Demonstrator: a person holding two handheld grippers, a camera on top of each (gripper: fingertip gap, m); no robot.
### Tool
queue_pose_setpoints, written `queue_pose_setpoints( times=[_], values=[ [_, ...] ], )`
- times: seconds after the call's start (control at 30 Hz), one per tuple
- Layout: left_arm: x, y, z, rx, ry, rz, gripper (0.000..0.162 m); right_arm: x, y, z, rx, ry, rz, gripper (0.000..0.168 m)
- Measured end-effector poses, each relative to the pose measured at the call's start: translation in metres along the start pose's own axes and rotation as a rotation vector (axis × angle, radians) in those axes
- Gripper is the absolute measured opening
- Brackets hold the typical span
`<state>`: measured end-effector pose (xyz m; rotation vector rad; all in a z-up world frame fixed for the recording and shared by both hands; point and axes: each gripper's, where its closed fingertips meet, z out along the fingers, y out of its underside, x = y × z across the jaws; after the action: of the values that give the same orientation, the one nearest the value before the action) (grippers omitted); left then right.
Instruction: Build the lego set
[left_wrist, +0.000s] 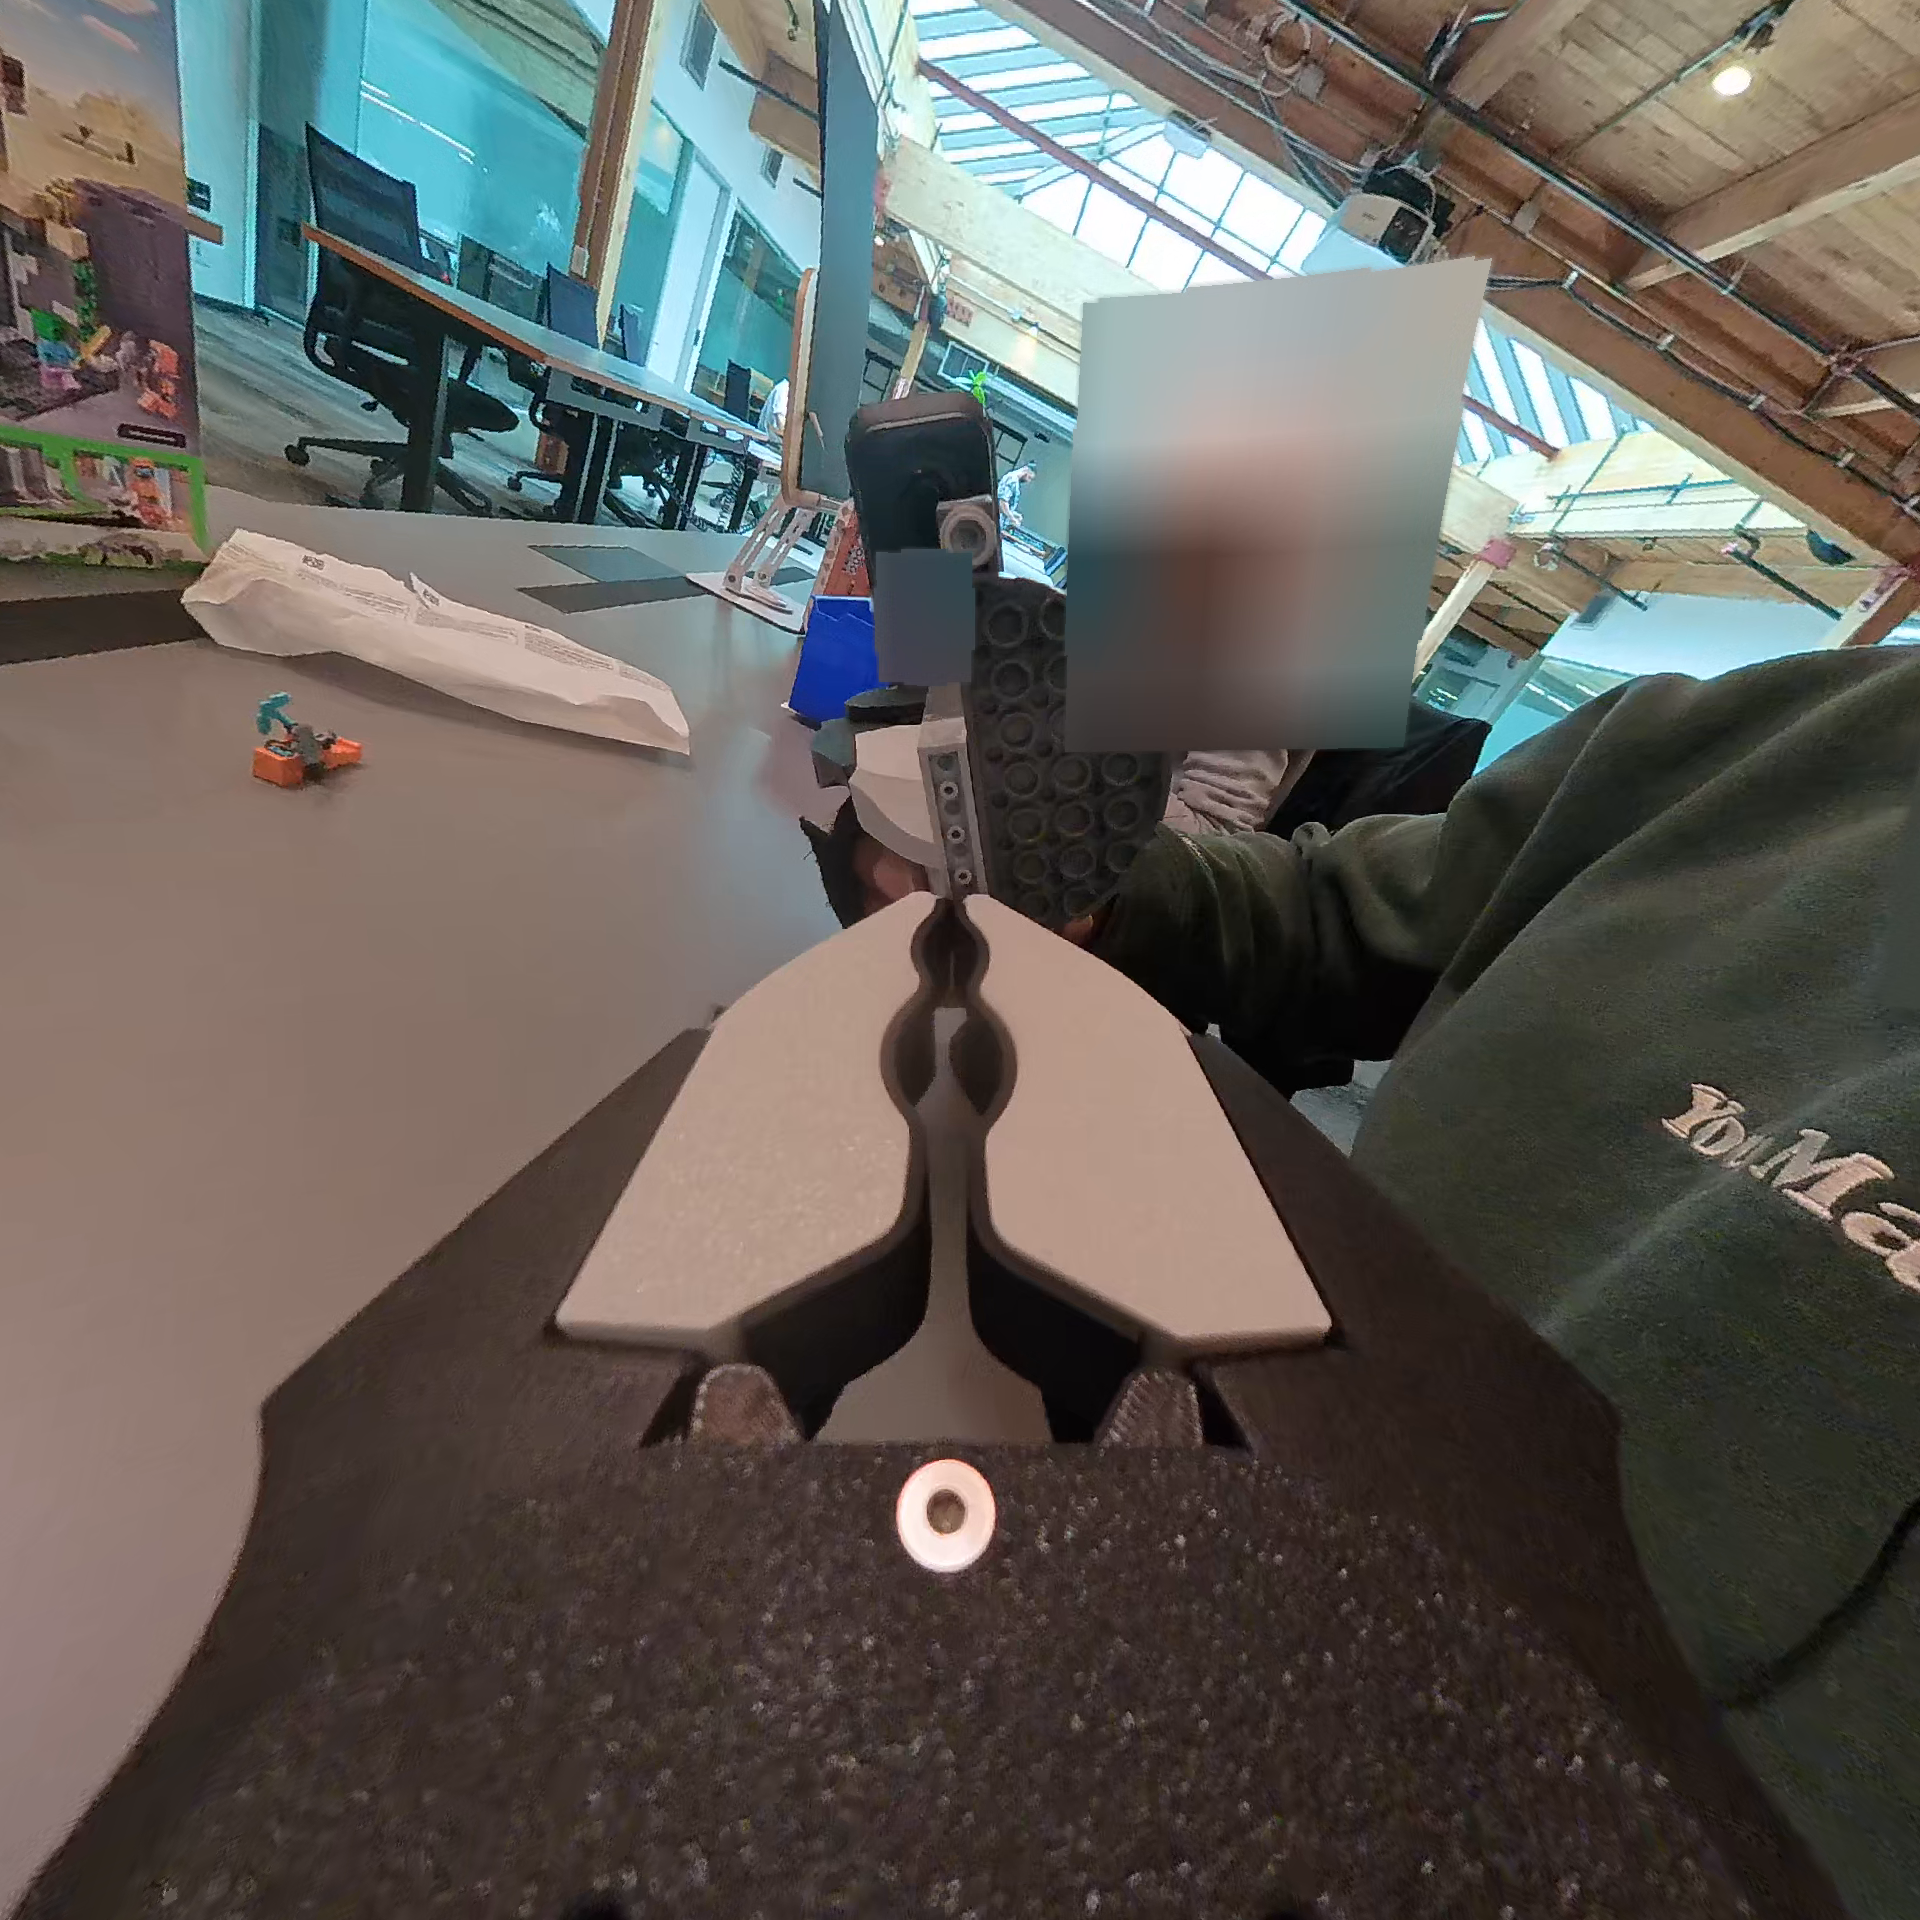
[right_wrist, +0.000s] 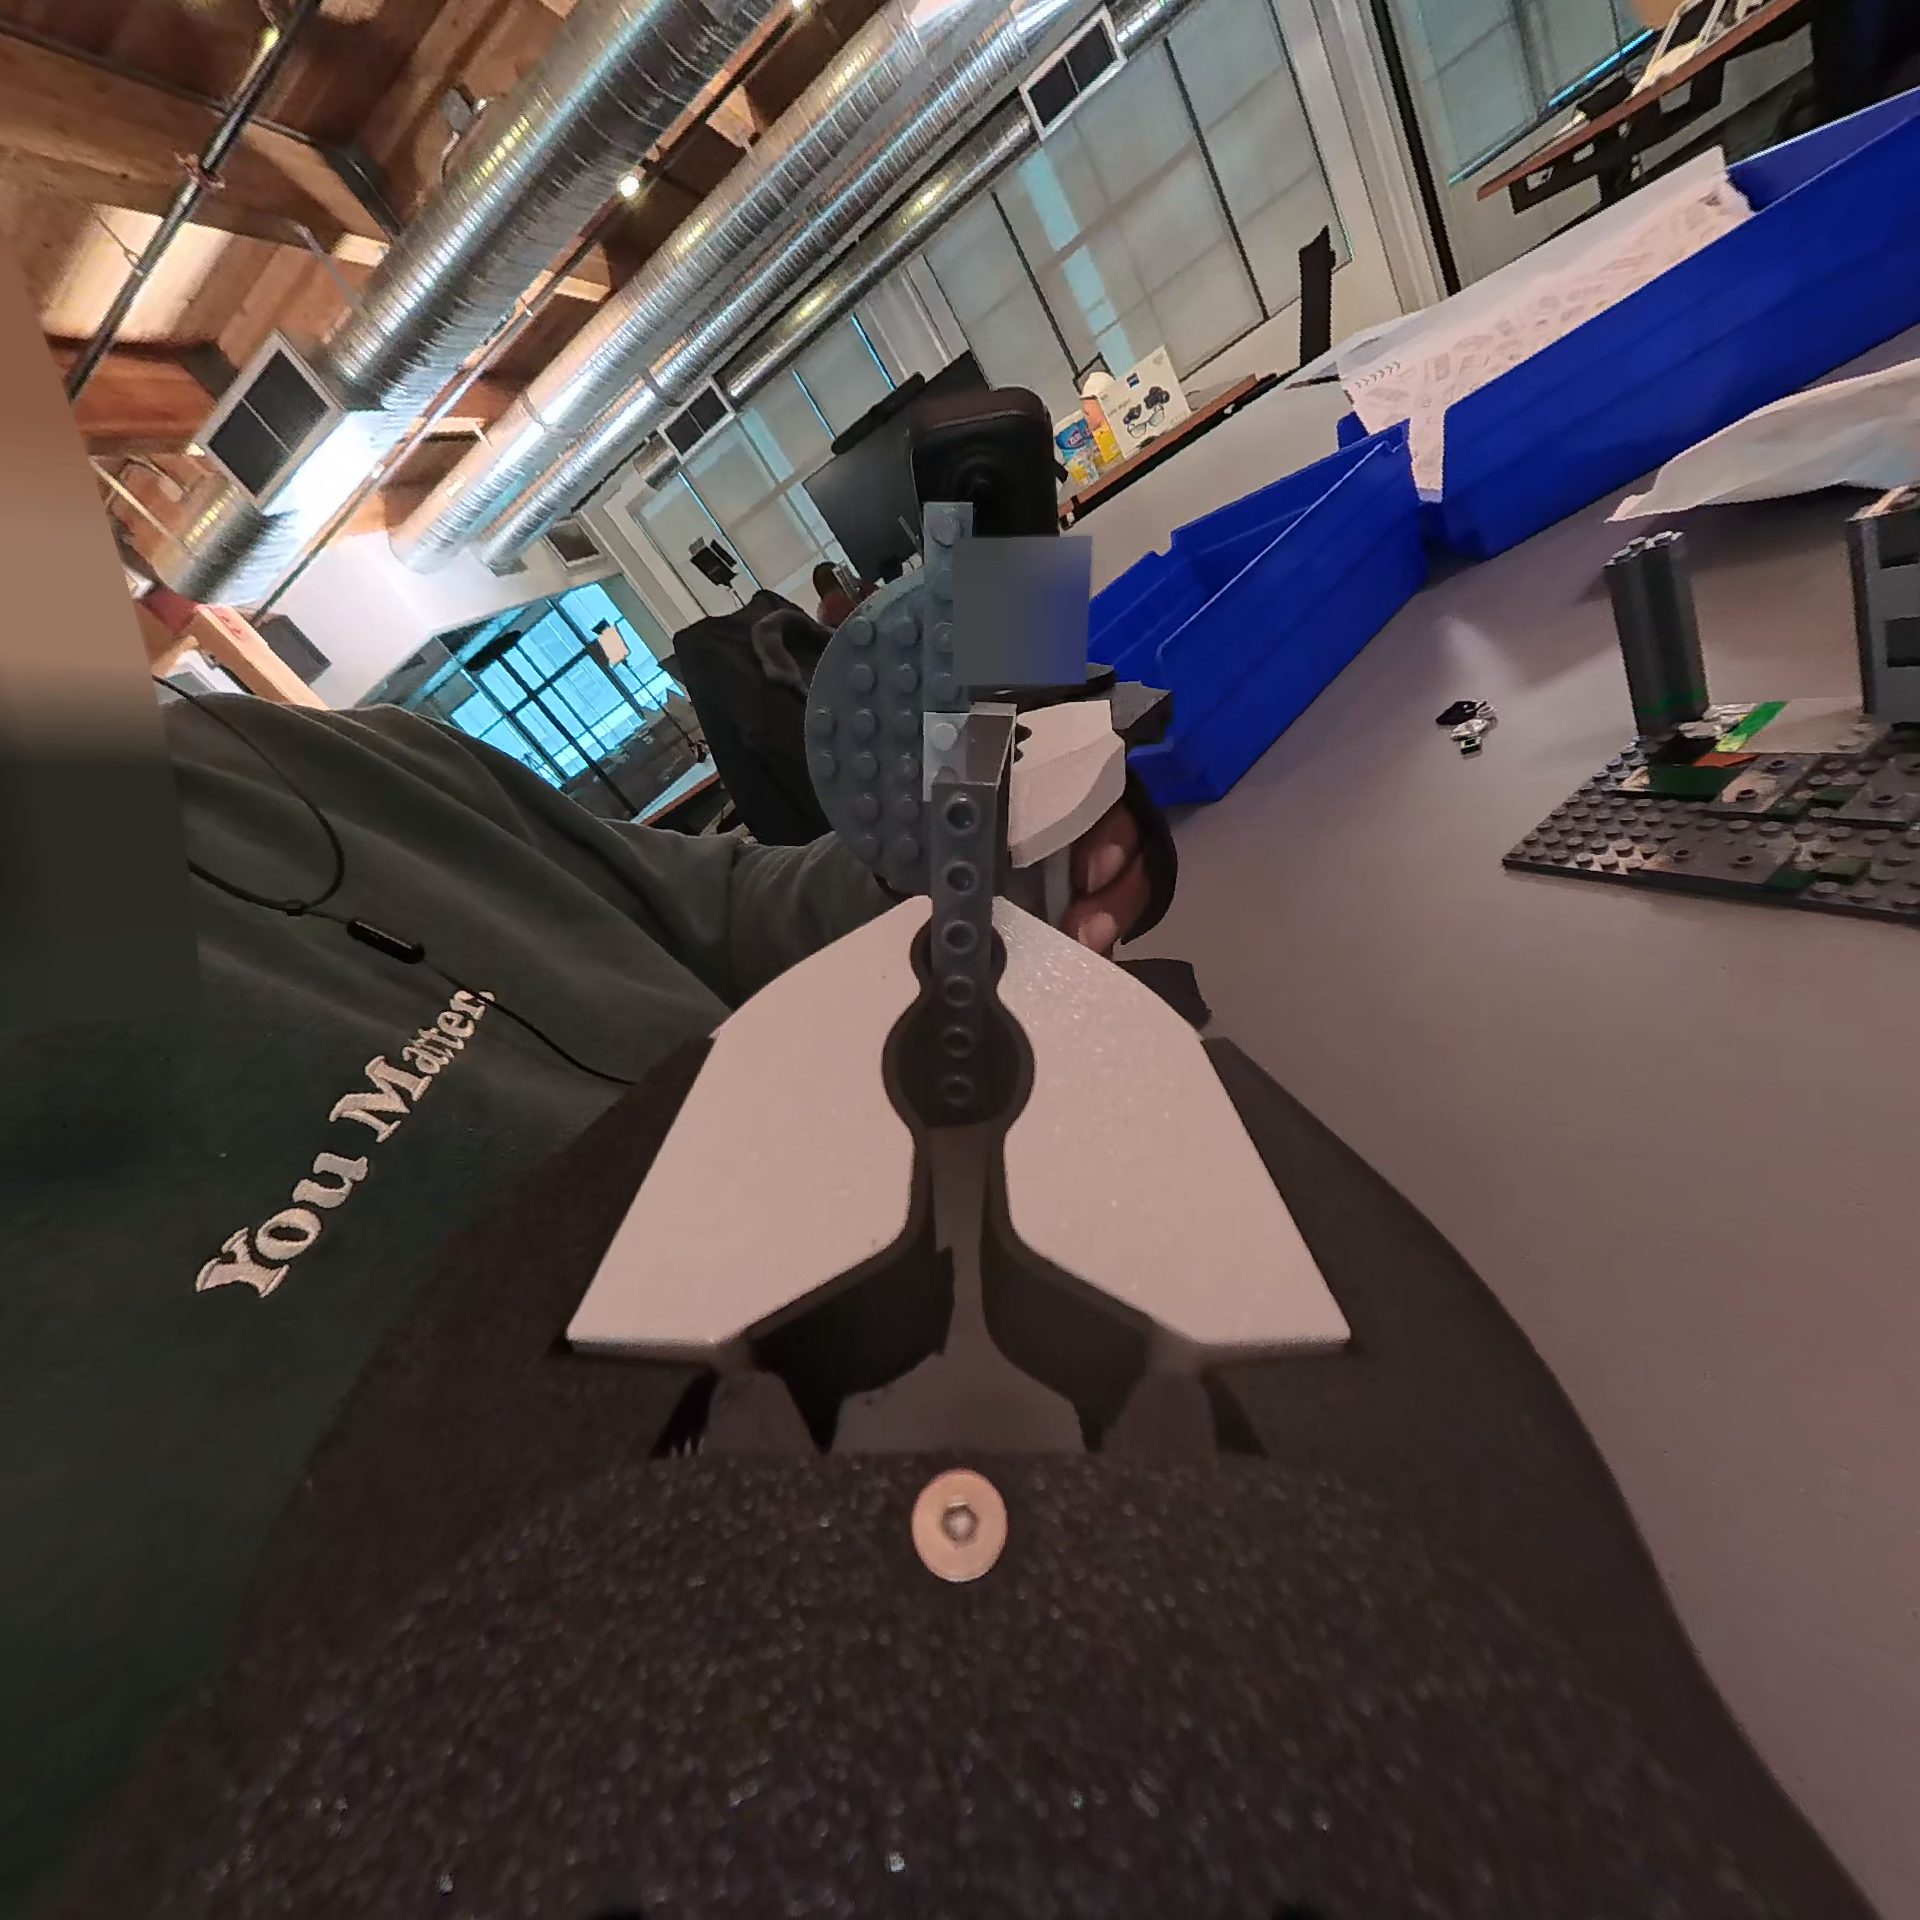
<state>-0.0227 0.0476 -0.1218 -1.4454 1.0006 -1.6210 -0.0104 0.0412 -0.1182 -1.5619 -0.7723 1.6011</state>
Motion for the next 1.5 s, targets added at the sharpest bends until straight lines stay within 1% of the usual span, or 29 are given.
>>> queue_pose_setpoints(
  times=[0.43,0.63,0.97,1.17,1.3,1.5],
  values=[
    [-0.002,0.009,-0.002,-0.019,0.003,-0.039,0.0,0.003,0.008,0.002,-0.018,0.016,-0.009,0.002],
    [-0.004,0.017,-0.004,-0.008,0.019,-0.107,0.0,0.007,0.016,0.003,-0.03,0.021,0.014,0.002],
    [-0.01,0.029,-0.005,-0.032,-0.002,-0.118,0.0,0.013,0.026,0.003,-0.046,0.069,-0.007,0.002],
    [-0.011,0.029,-0.003,-0.043,0.003,-0.077,0.0,0.013,0.025,0.001,-0.113,0.114,-0.047,0.002],
    [-0.014,0.033,-0.003,-0.052,-0.005,-0.063,0.0,0.015,0.03,0.001,-0.228,0.156,-0.072,0.002],
    [-0.02,0.029,-0.011,-0.024,-0.041,-0.047,0.0,0.024,0.031,-0.005,-0.334,0.2,-0.07,0.002]
  ],
)
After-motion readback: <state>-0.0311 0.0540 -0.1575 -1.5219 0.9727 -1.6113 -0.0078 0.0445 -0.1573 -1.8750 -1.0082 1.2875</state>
